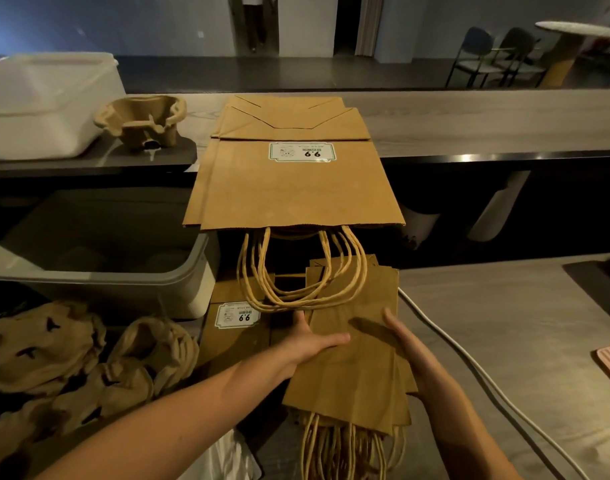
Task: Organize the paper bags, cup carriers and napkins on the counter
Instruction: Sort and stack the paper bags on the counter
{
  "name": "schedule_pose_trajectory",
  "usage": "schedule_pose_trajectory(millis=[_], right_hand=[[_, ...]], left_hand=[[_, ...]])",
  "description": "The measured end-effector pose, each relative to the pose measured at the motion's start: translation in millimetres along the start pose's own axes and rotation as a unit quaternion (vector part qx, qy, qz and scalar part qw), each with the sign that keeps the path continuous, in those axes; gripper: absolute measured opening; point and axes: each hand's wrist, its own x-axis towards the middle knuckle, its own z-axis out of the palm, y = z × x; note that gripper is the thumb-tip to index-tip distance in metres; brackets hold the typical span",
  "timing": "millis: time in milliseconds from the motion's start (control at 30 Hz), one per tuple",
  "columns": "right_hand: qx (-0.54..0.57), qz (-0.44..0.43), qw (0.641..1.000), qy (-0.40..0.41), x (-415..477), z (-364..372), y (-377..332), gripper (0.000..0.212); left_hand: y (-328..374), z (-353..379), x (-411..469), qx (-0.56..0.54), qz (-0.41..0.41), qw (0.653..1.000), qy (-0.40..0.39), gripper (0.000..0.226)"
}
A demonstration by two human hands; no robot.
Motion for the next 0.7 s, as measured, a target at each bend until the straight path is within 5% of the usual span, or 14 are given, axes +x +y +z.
schedule_pose_trajectory(millis=[100, 167, 367, 467, 533, 600, 700], right_hand=[[0.032, 0.049, 0.998, -0.017, 4, -12, 10, 0.075], [0.027, 0.051, 0.998, -0.003, 2, -17, 12, 0.065], [0.11, 0.053, 0.992, -0.011, 4, -40, 25, 0.109], [0.156, 0.047, 0.986, -0.041, 3, -48, 24, 0.108], [0.169, 0.032, 0.984, -0.053, 1, -52, 19, 0.106], [0.17, 0.021, 0.984, -0.051, -3, -54, 16, 0.104], [0.167, 0.008, 0.984, -0.06, -5, -53, 13, 0.102]], left_hand=[[2, 7, -11, -0.011, 0.033, 0.999, -0.008, 0.111], [6, 14, -20, -0.002, 0.077, 0.997, 0.002, 0.102], [22, 28, -27, 0.018, 0.107, 0.994, -0.031, 0.068], [14, 5, -9, 0.081, 0.128, 0.987, 0.056, 0.049], [-2, -19, 7, 0.27, 0.157, 0.944, 0.104, 0.042], [-21, -37, 20, 0.468, 0.158, 0.866, 0.073, 0.052], [-34, -40, 20, 0.596, 0.146, 0.789, 0.035, 0.06]])
